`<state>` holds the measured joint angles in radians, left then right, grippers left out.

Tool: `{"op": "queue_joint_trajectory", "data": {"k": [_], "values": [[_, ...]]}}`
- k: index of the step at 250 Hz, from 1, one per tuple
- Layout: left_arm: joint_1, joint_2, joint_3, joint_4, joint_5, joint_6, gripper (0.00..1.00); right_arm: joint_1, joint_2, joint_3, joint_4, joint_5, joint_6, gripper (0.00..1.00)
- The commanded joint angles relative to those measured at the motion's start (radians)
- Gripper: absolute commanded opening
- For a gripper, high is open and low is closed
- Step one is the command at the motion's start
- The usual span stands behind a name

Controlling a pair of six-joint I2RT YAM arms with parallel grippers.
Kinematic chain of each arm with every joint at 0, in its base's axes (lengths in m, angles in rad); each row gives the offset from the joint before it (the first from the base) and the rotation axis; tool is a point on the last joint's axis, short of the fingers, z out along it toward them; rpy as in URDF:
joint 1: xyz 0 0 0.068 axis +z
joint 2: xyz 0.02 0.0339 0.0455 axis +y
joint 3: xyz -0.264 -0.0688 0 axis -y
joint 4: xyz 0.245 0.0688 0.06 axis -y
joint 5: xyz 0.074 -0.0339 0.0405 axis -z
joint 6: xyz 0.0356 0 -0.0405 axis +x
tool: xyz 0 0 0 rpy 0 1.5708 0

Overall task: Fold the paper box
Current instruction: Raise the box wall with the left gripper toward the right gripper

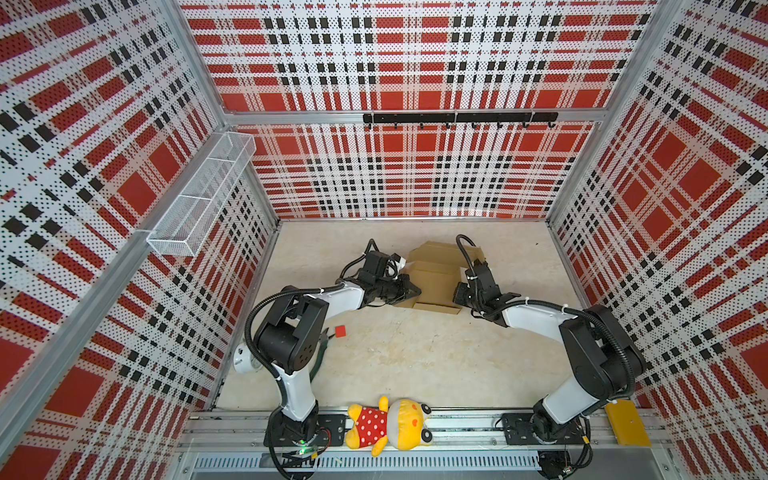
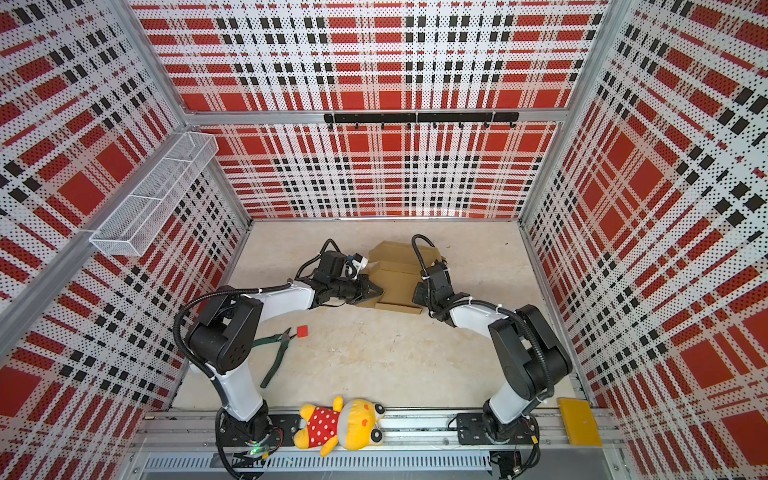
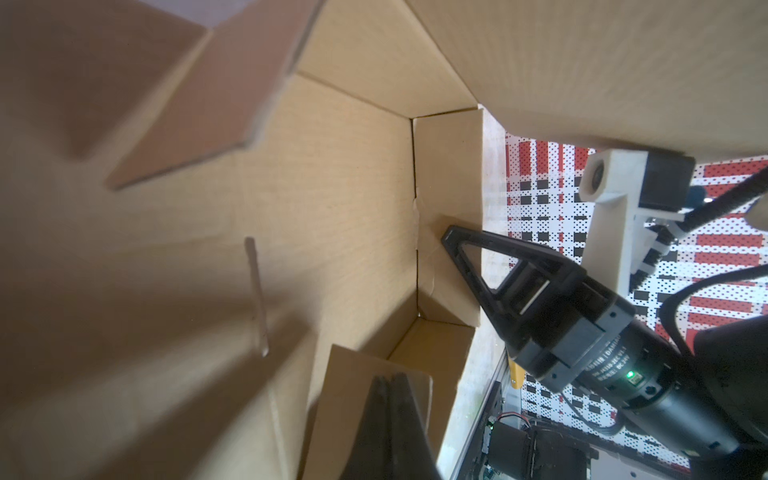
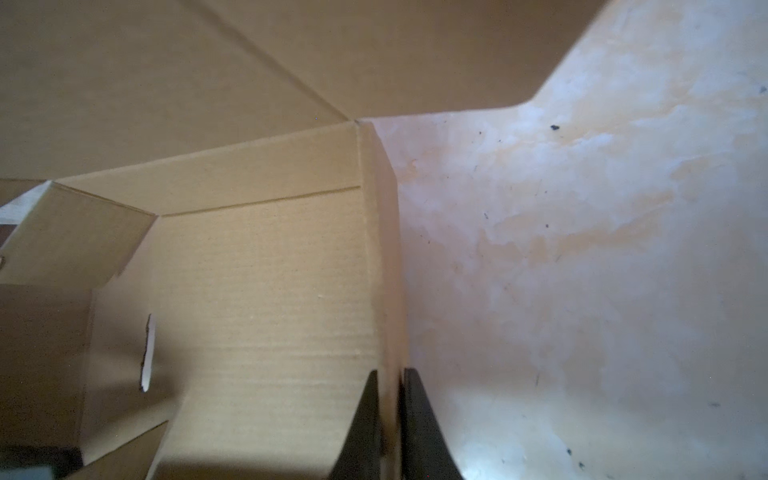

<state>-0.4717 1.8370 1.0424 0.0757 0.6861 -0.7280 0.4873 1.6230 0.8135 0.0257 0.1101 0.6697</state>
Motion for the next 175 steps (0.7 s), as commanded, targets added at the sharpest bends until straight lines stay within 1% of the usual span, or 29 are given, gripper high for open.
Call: {"op": "queue_joint_trajectory", "data": {"k": [1, 76, 118, 151, 165, 175], "values": [[-0.011, 0.015, 0.008, 0.023, 0.008, 0.019, 0.0, 0.013, -0.024, 0.001, 0.069, 0.01, -0.006, 0.12], [-0.022, 0.004, 0.01, 0.0, 0.001, 0.043, 0.0, 0.01, -0.032, -0.004, 0.067, 0.035, -0.007, 0.11], [-0.013, -0.023, 0.002, -0.001, 0.004, 0.044, 0.0, -0.002, -0.042, -0.003, 0.055, 0.051, -0.034, 0.11], [0.017, -0.108, 0.008, -0.018, -0.003, 0.058, 0.0, -0.039, -0.047, -0.029, 0.079, -0.006, -0.024, 0.11], [0.029, -0.159, 0.004, -0.028, -0.006, 0.078, 0.0, -0.042, -0.055, -0.031, 0.071, -0.002, -0.047, 0.11], [0.035, -0.195, -0.006, -0.031, -0.015, 0.093, 0.03, -0.046, -0.058, -0.038, 0.075, 0.002, -0.062, 0.11]]}}
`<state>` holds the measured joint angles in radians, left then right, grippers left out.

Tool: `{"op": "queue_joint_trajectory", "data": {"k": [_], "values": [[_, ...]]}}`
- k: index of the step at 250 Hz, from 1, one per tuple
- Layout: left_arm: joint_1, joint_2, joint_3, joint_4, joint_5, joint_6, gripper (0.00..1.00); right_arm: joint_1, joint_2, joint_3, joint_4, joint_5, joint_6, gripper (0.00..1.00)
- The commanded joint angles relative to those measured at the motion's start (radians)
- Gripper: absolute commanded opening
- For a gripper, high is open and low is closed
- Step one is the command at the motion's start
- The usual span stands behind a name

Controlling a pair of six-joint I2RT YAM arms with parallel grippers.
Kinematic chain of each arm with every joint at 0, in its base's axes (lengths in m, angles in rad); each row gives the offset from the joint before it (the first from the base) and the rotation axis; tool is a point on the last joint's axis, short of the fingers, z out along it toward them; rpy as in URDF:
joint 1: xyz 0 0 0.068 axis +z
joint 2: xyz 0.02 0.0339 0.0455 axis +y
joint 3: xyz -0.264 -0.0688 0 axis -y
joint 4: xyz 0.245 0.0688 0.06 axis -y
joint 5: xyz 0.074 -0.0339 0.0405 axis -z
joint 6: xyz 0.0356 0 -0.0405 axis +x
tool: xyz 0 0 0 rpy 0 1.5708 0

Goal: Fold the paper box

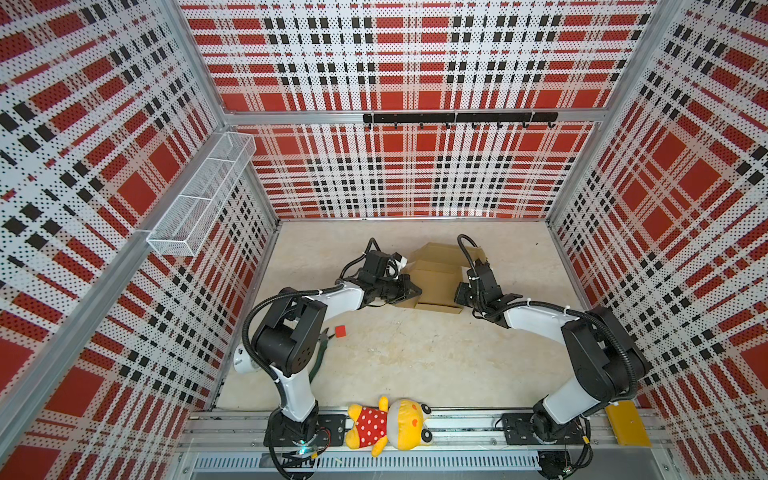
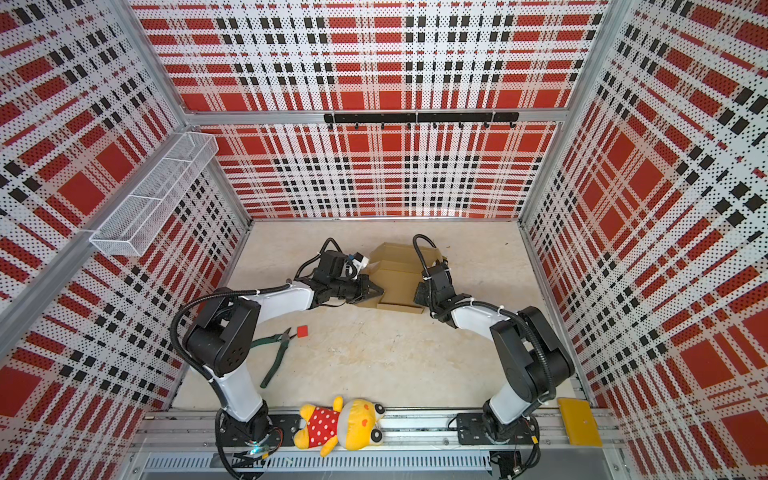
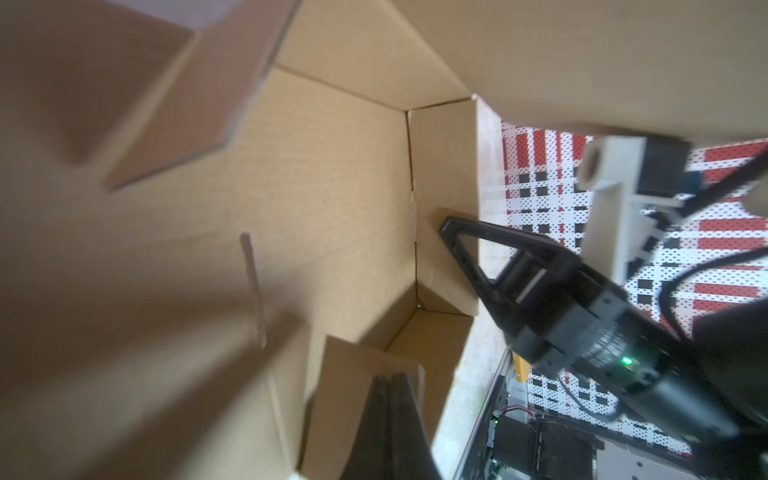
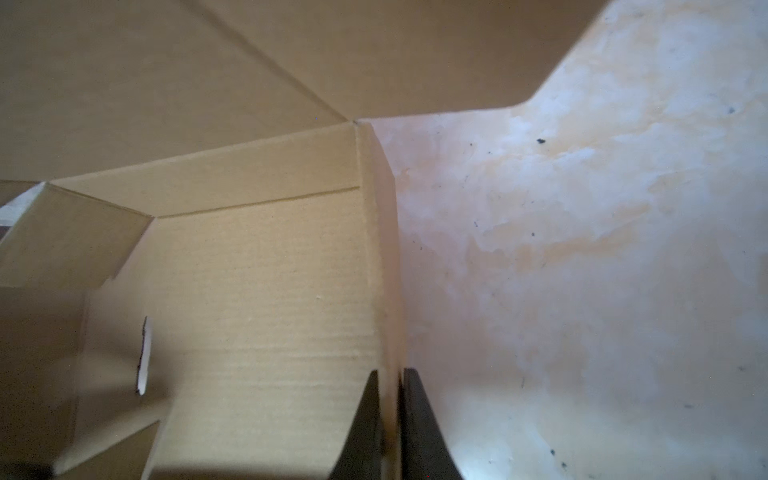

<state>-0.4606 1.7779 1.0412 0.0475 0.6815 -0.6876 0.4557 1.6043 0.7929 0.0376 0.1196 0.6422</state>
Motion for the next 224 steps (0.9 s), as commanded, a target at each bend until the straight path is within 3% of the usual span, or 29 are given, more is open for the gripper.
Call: {"op": "queue_joint_trajectory", "data": {"k": [1, 41, 70, 104, 148, 224], "values": [[0.025, -0.139, -0.006, -0.003, -0.011, 0.054, 0.03, -0.014, -0.04, -0.018, 0.064, -0.008, -0.035, 0.11], [0.078, -0.237, -0.011, -0.023, 0.02, 0.093, 0.2, -0.043, -0.055, -0.054, 0.118, -0.058, -0.036, 0.11], [0.125, -0.254, -0.016, -0.025, 0.015, 0.112, 0.4, -0.049, -0.05, -0.059, 0.158, -0.097, -0.072, 0.11], [0.15, -0.266, -0.023, -0.04, 0.002, 0.134, 0.55, -0.061, -0.056, -0.072, 0.227, -0.174, -0.078, 0.11], [0.231, -0.269, -0.036, -0.028, -0.004, 0.126, 0.59, -0.073, -0.066, -0.073, 0.252, -0.221, -0.122, 0.11], [0.29, -0.273, -0.085, 0.068, 0.066, 0.117, 0.66, -0.174, -0.017, -0.102, 0.359, -0.374, -0.04, 0.12]]}}
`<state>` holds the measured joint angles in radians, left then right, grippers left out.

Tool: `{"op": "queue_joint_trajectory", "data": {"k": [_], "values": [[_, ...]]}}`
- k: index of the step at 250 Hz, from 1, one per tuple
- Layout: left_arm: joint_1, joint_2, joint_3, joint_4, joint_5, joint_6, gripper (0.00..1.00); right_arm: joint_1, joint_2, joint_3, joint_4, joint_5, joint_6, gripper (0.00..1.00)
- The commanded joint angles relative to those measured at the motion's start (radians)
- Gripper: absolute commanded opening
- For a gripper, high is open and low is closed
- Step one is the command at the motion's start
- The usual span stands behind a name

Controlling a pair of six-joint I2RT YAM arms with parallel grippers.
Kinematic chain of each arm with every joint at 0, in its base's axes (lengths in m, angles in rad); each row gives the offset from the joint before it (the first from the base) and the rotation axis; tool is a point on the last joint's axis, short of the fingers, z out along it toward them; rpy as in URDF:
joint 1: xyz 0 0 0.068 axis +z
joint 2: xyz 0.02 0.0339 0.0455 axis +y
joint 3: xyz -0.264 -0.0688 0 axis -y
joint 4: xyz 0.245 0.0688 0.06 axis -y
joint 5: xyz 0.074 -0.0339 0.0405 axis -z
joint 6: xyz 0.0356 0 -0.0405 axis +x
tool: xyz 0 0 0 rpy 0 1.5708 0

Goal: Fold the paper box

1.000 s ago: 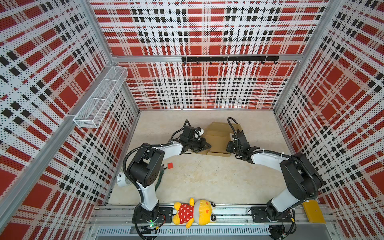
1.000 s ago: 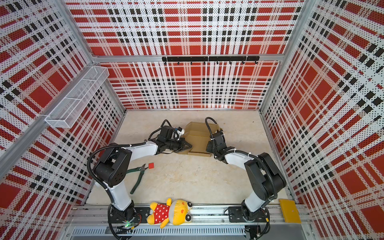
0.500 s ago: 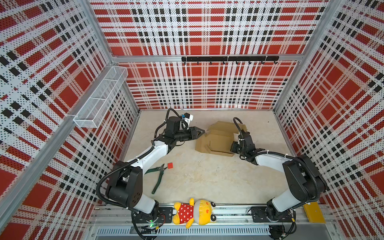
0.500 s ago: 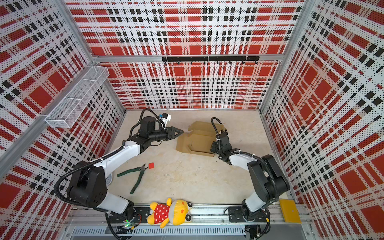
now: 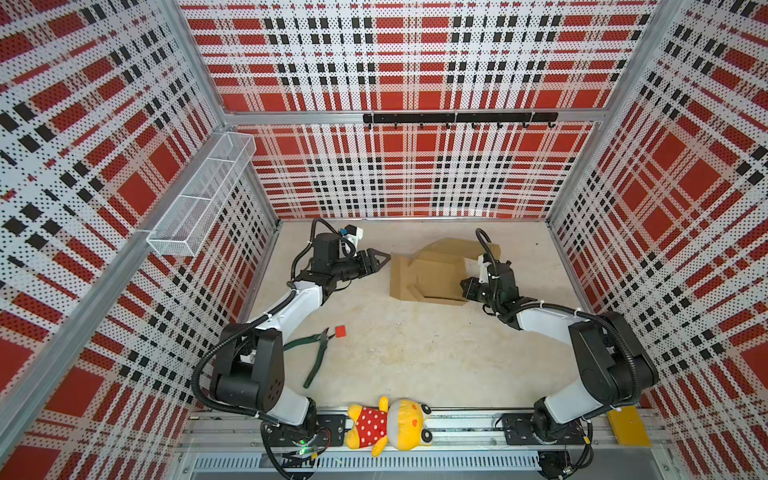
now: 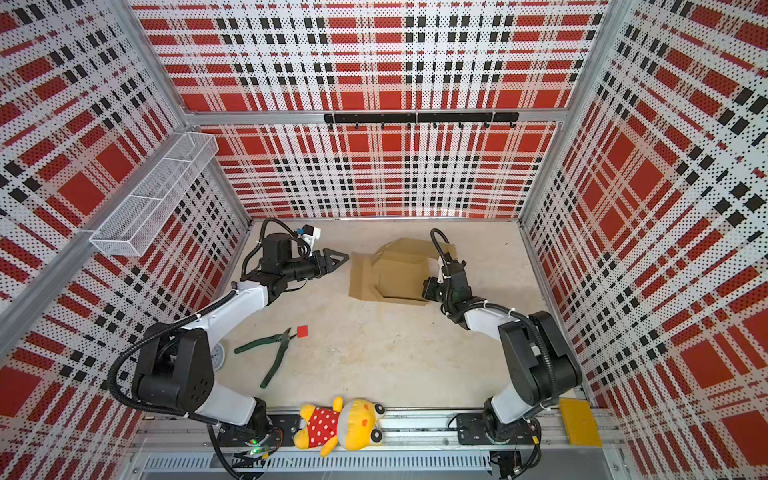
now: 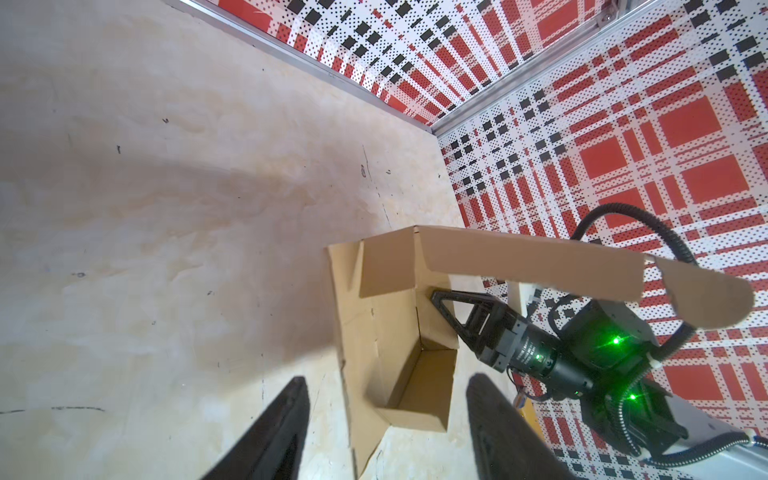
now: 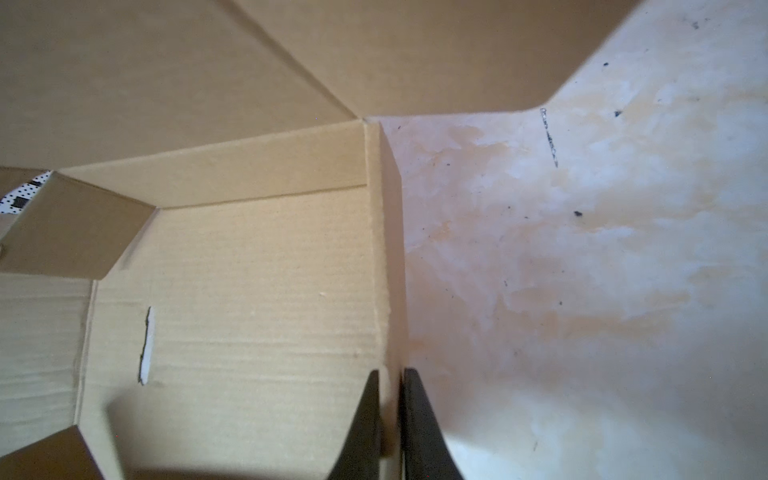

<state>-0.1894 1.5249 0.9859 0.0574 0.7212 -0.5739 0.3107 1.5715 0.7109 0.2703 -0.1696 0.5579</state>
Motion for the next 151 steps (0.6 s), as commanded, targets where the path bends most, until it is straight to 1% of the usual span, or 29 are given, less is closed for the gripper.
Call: {"op": "queue_joint_trajectory", "data": {"k": [1, 27, 54, 79, 101, 113, 151], "values": [[0.021, -0.021, -0.031, 0.058, 0.026, 0.004, 0.66, -0.03, 0.015, -0.021, 0.128, -0.087, 0.045, 0.12], [0.03, -0.012, -0.059, 0.084, 0.021, 0.003, 0.68, -0.032, 0.027, -0.009, 0.131, -0.111, 0.03, 0.12], [0.009, 0.007, -0.066, 0.098, 0.022, 0.001, 0.68, -0.032, 0.043, 0.0, 0.136, -0.128, 0.044, 0.12], [-0.015, 0.031, -0.067, 0.098, 0.049, 0.015, 0.62, -0.032, 0.052, 0.007, 0.157, -0.157, 0.055, 0.12], [-0.027, 0.047, -0.07, 0.12, 0.046, 0.002, 0.51, -0.032, 0.064, 0.012, 0.164, -0.169, 0.054, 0.12], [-0.027, 0.054, -0.067, 0.13, 0.046, -0.026, 0.48, -0.032, 0.064, 0.012, 0.157, -0.169, 0.059, 0.12], [-0.036, 0.057, -0.066, 0.154, 0.059, -0.04, 0.45, -0.03, 0.057, 0.013, 0.149, -0.174, 0.05, 0.12]]}}
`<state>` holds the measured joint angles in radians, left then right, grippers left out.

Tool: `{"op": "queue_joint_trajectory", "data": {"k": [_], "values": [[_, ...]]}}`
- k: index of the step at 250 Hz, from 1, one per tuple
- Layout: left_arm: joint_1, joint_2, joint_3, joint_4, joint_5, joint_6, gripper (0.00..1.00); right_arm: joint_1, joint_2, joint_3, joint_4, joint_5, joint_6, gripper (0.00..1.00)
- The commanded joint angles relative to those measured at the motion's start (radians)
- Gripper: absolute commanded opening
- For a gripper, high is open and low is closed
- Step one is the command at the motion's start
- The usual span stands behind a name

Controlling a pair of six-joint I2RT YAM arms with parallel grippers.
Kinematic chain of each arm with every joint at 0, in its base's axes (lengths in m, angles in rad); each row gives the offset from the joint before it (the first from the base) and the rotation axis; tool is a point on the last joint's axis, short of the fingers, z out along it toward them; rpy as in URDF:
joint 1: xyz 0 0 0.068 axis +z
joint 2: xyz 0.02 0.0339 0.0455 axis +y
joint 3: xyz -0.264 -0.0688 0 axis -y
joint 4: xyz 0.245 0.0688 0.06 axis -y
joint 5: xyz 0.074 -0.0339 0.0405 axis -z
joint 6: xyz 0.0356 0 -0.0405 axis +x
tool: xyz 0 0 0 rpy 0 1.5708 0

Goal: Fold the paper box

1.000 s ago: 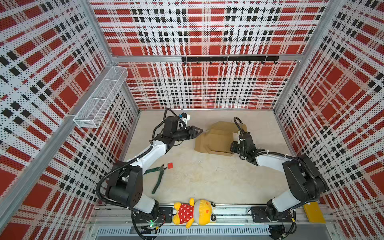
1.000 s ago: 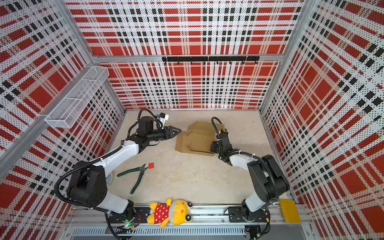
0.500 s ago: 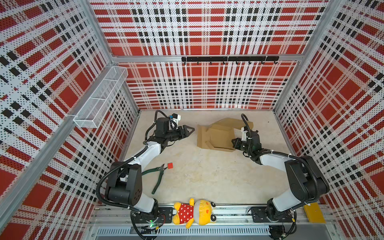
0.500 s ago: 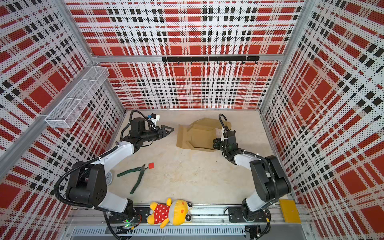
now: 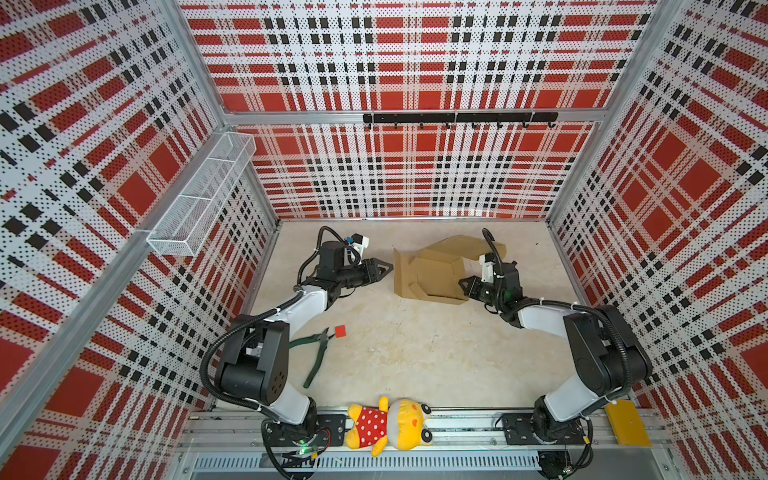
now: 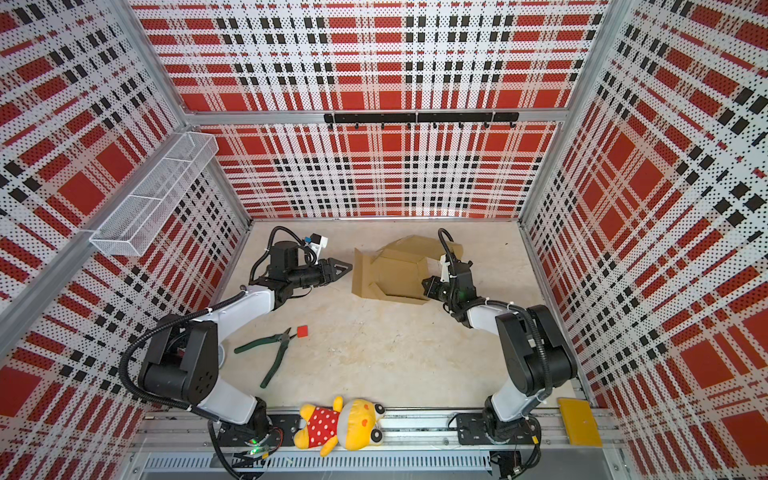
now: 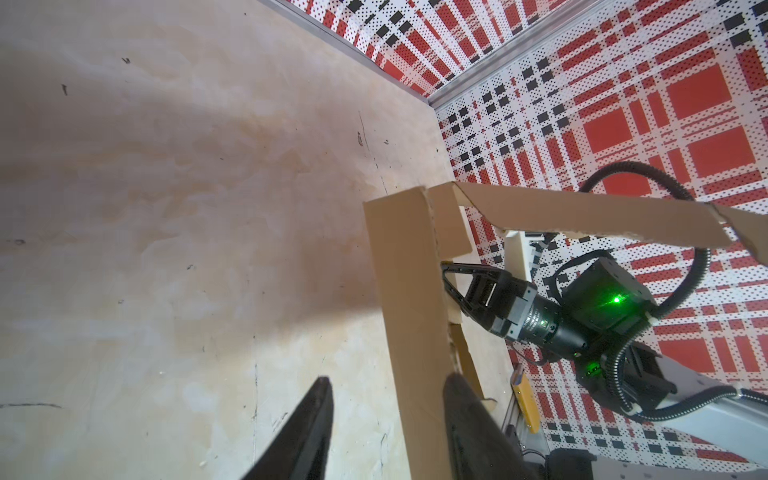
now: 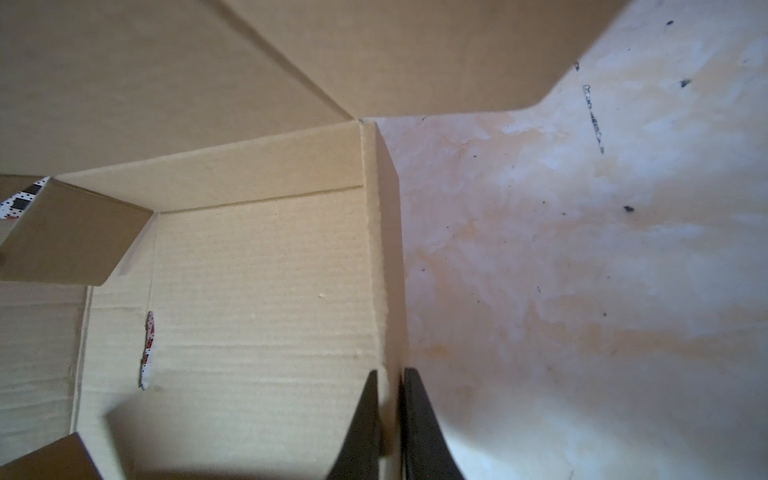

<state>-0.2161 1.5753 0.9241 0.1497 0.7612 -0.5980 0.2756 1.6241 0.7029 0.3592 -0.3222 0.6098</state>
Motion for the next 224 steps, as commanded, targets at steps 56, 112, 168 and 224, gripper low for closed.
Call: {"op": "queue_joint_trajectory", "data": {"k": [56, 112, 168, 224], "values": [[-0.035, 0.002, -0.002, 0.068, 0.03, -0.033, 0.42, 0.018, 0.009, 0.04, 0.019, -0.007, -0.012, 0.13], [-0.06, 0.024, -0.006, 0.07, 0.031, -0.011, 0.45, 0.053, 0.038, 0.085, -0.032, 0.028, -0.034, 0.13], [-0.061, 0.063, 0.012, 0.048, 0.016, -0.026, 0.44, 0.076, 0.047, 0.109, -0.08, 0.054, -0.054, 0.13], [-0.071, 0.082, 0.012, 0.043, 0.009, -0.04, 0.4, 0.09, 0.035, 0.122, -0.112, 0.084, -0.067, 0.12]]}}
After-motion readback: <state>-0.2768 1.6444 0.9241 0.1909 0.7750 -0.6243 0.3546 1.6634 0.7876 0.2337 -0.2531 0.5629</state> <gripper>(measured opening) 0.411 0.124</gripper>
